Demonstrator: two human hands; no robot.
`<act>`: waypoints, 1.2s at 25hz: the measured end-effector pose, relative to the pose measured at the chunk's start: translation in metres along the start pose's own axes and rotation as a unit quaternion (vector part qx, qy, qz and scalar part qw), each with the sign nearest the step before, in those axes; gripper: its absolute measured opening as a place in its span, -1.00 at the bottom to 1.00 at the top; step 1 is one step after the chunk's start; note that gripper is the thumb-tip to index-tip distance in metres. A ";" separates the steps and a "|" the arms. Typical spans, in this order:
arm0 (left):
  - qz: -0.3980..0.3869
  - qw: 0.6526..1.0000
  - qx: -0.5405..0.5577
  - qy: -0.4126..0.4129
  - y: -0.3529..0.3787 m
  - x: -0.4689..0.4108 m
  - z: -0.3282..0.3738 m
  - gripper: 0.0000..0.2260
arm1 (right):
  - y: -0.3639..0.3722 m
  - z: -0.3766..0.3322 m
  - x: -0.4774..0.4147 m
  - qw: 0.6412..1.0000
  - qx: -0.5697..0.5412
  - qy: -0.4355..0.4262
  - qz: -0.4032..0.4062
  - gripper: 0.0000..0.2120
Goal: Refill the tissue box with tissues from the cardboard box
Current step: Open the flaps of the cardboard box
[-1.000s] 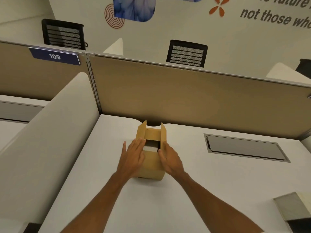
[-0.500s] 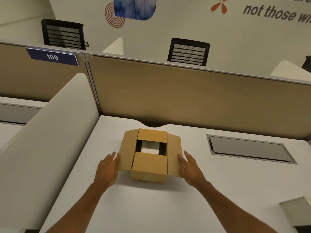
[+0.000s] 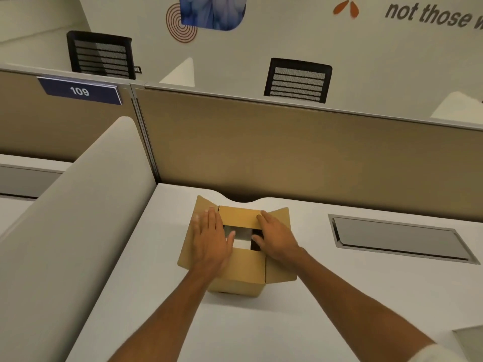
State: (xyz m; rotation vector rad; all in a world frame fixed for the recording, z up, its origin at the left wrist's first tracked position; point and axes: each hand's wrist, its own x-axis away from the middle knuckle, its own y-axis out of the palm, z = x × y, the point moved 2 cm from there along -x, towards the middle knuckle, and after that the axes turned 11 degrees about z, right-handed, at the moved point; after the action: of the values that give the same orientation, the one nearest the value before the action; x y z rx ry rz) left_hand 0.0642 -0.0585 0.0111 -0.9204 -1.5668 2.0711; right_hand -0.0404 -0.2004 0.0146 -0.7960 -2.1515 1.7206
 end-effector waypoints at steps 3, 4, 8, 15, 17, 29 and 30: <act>-0.030 0.999 0.014 -0.037 0.017 -0.002 0.007 -0.34 | 0.016 -0.003 -0.010 1.000 0.015 -0.004 -0.002 -0.40; -0.039 0.998 0.016 -0.039 0.021 -0.002 0.007 -0.34 | 0.021 -0.001 -0.012 1.000 0.019 -0.004 -0.004 -0.40; -0.028 0.997 0.065 -0.032 0.018 0.003 0.001 -0.40 | 0.026 0.005 -0.010 1.000 0.026 0.008 0.003 -0.48; -0.038 0.975 0.217 0.036 -0.022 0.028 -0.020 -0.22 | -0.017 -0.008 -0.029 0.966 -0.134 0.160 0.156 -0.62; -0.081 0.974 0.193 0.087 -0.028 0.043 -0.031 -0.13 | -0.021 -0.013 -0.036 0.939 -0.211 0.222 0.160 -0.64; -0.182 0.973 0.137 0.041 -0.003 0.081 -0.055 0.22 | 0.029 0.005 -0.048 0.995 0.018 0.041 -0.092 -0.30; -0.177 0.974 0.140 0.039 -0.001 0.083 -0.055 0.21 | 0.032 0.006 -0.049 0.994 0.025 0.037 -0.096 -0.29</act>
State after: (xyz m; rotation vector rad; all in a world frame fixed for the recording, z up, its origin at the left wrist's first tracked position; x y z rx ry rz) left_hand 0.0436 0.0338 -0.0190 -0.5667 -1.2495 1.9101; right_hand 0.0036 -0.2289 -0.0117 -0.6074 -2.0539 1.6161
